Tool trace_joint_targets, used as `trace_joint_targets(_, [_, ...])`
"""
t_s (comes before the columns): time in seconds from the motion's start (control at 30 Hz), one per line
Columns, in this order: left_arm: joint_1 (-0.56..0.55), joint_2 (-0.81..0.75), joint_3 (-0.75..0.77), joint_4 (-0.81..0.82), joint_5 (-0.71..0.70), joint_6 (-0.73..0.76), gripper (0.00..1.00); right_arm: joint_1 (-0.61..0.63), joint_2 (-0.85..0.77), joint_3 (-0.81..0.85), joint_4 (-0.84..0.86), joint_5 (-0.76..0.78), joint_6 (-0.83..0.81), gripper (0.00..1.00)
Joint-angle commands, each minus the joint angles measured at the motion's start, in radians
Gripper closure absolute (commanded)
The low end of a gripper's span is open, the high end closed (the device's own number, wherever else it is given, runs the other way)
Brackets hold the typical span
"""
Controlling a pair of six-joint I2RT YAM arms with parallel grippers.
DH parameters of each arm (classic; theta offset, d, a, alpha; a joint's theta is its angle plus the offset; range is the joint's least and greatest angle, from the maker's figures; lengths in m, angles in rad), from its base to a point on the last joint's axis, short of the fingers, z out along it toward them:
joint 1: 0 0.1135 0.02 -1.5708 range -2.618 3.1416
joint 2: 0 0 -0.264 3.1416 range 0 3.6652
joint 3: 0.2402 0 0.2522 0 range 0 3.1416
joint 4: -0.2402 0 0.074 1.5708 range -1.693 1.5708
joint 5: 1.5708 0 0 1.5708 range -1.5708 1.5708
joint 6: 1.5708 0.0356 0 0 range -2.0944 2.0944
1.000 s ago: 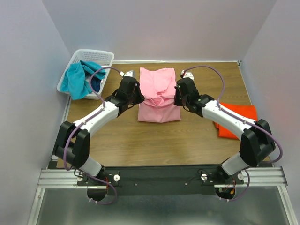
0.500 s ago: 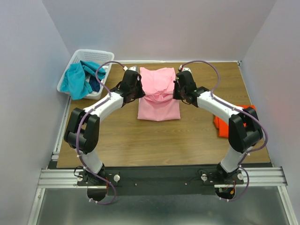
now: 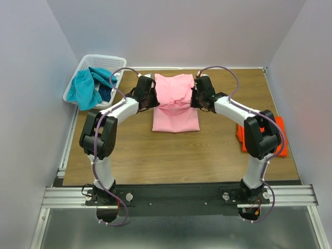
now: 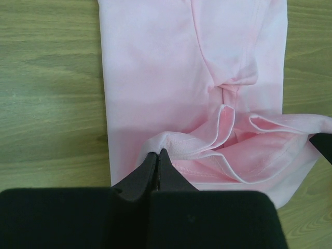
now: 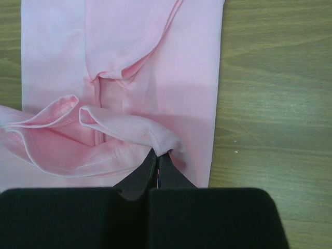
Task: Fold and stack the t-shirts
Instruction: Fold the tshirt
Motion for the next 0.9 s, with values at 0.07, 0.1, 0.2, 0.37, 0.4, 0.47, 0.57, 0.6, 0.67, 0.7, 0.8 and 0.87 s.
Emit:
trace_joint_targets(0.07, [0.022, 0.066, 0.056, -0.031, 0.057, 0.026, 0.93, -0.022, 0.073, 0.061, 0.014, -0.031, -0.013, 0.99])
trace_joint_targets(0.1, [0.023, 0.07, 0.061, -0.033, 0.06, 0.028, 0.89, -0.024, 0.079, 0.066, 0.014, -0.033, -0.013, 0.99])
trace_joint_targets(0.2, [0.026, 0.087, 0.073, -0.025, 0.072, 0.034, 0.73, -0.036, 0.11, 0.089, 0.014, -0.04, -0.007, 0.99])
trace_joint_targets(0.37, [0.028, 0.077, 0.102, -0.036, 0.065, 0.048, 0.45, -0.047, 0.139, 0.132, 0.01, -0.051, -0.017, 0.77])
trace_joint_targets(0.4, [0.029, 0.069, 0.108, -0.054, 0.051, 0.045, 0.41, -0.047, 0.13, 0.135, 0.01, -0.057, -0.024, 0.65])
trace_joint_targets(0.47, [0.029, 0.035, 0.111, -0.062, 0.025, 0.039, 0.33, -0.045, 0.108, 0.137, 0.01, -0.072, -0.03, 0.51])
trace_joint_targets(0.57, [0.028, -0.035, 0.085, -0.049, 0.034, 0.034, 0.23, -0.047, 0.047, 0.123, 0.009, -0.098, -0.044, 0.21])
trace_joint_targets(0.6, [0.028, -0.055, 0.059, -0.043, 0.037, 0.025, 0.23, -0.047, 0.029, 0.114, 0.01, -0.109, -0.046, 0.08])
trace_joint_targets(0.67, [0.017, -0.114, 0.001, -0.033, 0.035, 0.013, 0.03, -0.047, -0.036, 0.066, 0.01, -0.173, -0.044, 0.0])
trace_joint_targets(0.7, [0.014, -0.133, -0.021, -0.029, 0.034, 0.008, 0.03, -0.045, -0.06, 0.042, 0.012, -0.198, -0.04, 0.0])
trace_joint_targets(0.8, [-0.006, -0.21, -0.115, -0.014, 0.037, -0.017, 0.03, -0.039, -0.132, -0.052, 0.02, -0.331, -0.012, 0.0])
trace_joint_targets(0.87, [-0.02, -0.268, -0.168, -0.006, 0.037, -0.026, 0.03, -0.028, -0.16, -0.122, 0.026, -0.368, -0.007, 0.0])
